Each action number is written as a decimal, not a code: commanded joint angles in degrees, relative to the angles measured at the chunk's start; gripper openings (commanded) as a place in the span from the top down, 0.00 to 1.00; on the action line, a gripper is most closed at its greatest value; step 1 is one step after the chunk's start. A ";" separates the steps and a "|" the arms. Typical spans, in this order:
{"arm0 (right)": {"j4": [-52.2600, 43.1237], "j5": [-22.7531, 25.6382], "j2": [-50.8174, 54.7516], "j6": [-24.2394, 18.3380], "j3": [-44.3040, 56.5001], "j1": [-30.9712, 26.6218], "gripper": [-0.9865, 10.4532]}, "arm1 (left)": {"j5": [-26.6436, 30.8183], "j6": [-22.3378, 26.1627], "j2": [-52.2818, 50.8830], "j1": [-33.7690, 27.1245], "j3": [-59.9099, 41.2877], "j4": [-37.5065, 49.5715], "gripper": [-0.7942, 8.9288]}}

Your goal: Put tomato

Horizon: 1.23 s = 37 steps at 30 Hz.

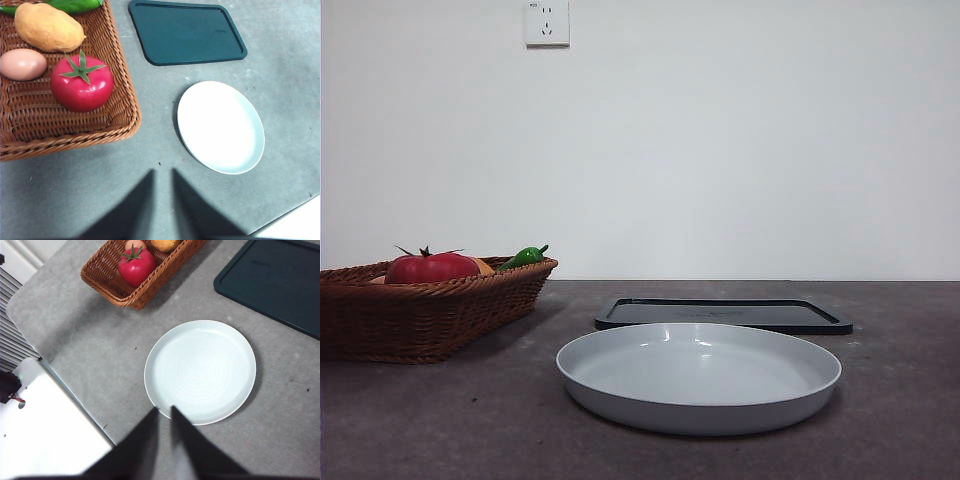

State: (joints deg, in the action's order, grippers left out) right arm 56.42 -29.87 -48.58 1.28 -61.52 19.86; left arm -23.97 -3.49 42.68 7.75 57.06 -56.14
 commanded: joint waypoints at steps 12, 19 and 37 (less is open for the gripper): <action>0.70 -0.37 -0.42 -0.39 -1.25 0.33 0.55 | -0.07 0.92 1.60 0.15 1.40 0.92 0.43; 0.79 -0.37 -0.42 -0.24 -1.25 0.33 0.55 | 0.68 0.94 6.75 0.15 1.40 7.63 0.44; 1.25 -0.31 -0.42 -0.24 -1.25 0.33 0.55 | 9.90 10.14 30.47 2.14 1.40 32.28 0.44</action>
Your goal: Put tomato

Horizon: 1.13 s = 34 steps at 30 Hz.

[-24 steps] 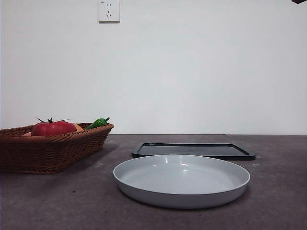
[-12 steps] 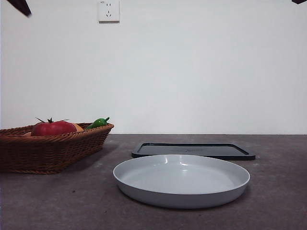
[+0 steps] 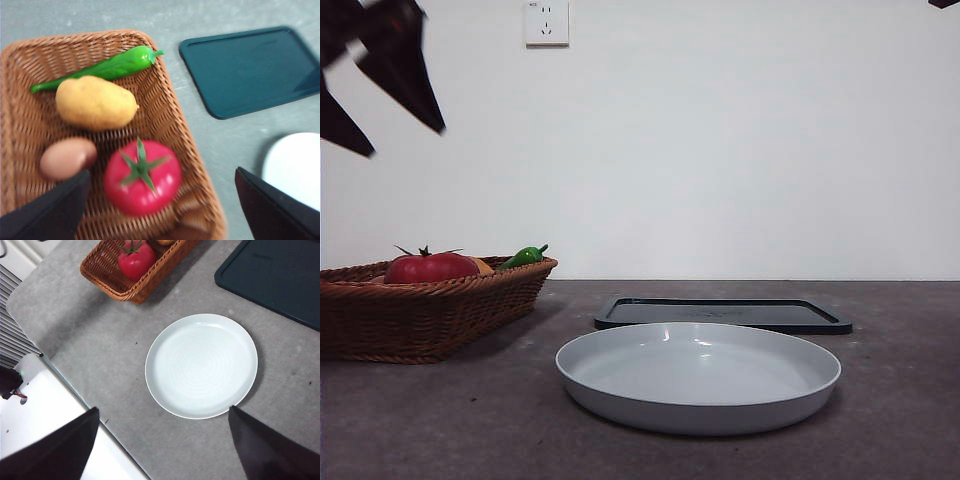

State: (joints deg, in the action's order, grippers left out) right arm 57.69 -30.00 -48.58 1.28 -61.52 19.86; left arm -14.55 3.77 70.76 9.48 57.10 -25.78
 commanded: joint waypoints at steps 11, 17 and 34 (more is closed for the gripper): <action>1.57 -0.15 -0.42 -0.24 -1.25 0.33 0.55 | 1.05 6.10 13.05 1.42 1.36 7.74 0.44; 2.80 -0.15 -0.42 -0.24 -1.22 0.33 0.55 | 1.07 7.54 16.83 1.42 1.36 8.72 0.44; 3.54 -0.15 -0.42 -0.24 -1.22 0.33 0.55 | 1.07 7.56 21.31 1.42 1.36 9.14 0.44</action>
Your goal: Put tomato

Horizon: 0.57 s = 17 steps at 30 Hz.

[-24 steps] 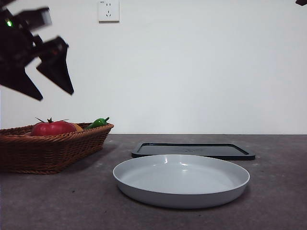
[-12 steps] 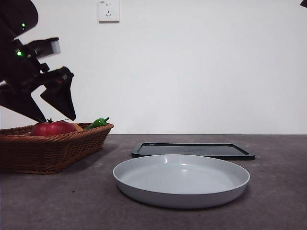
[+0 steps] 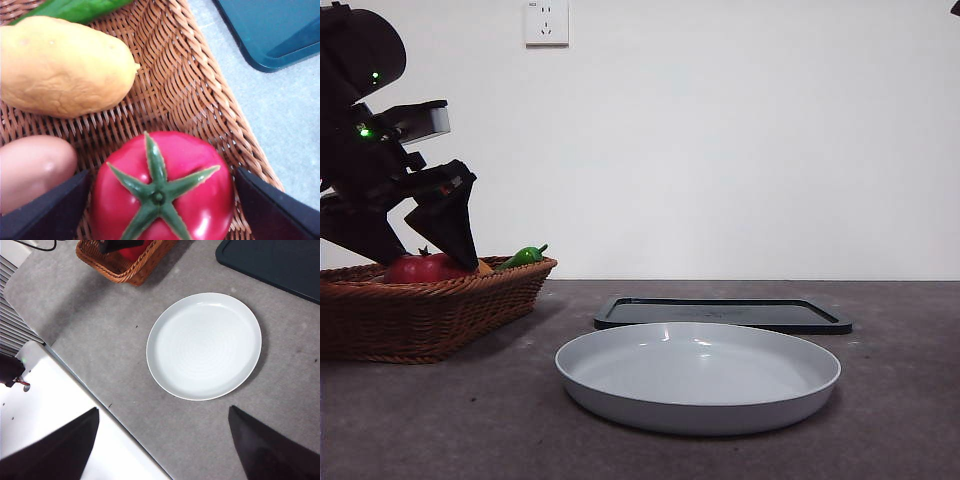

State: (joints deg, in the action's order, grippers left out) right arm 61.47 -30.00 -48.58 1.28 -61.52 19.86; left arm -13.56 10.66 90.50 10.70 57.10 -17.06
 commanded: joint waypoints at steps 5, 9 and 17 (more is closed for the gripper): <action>-0.24 -0.15 -0.42 -0.24 -1.22 0.33 0.55 | 0.09 0.63 2.60 0.20 1.36 0.37 0.44; -0.24 -0.15 -0.42 -0.26 -1.22 0.33 0.55 | 0.09 0.39 2.93 0.20 1.33 0.33 0.45; -0.24 -0.13 -0.42 -0.28 -1.22 0.33 0.55 | 0.09 0.37 2.84 0.20 1.36 0.33 0.64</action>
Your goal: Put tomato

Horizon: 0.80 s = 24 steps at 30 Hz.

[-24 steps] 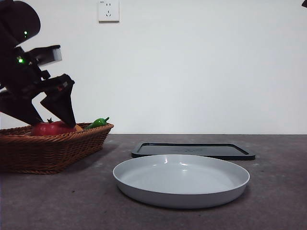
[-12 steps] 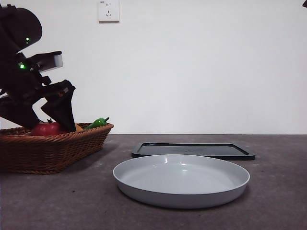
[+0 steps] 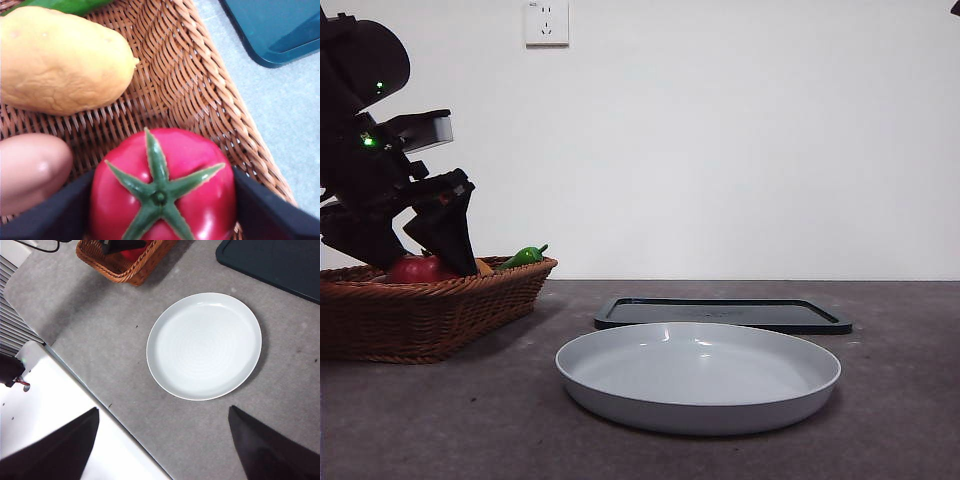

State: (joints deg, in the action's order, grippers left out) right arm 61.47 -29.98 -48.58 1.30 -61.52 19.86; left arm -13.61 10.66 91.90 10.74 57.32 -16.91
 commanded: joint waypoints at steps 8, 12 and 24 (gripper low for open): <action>-0.26 -0.02 -0.42 -0.28 -1.22 0.33 0.55 | 0.07 -0.04 -3.26 0.22 1.51 0.11 0.63; -0.31 -0.02 -0.42 -0.31 -1.22 0.33 0.55 | 0.04 -2.47 -8.52 1.36 2.27 -0.20 0.63; -0.52 0.00 -0.42 -0.31 -1.22 0.33 0.55 | -1.70 -4.31 -17.77 14.67 2.32 -1.11 0.63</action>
State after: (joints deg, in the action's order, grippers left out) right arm 61.43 -29.93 -48.58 1.28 -61.52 19.86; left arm -14.98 6.70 73.45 24.27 58.59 -18.39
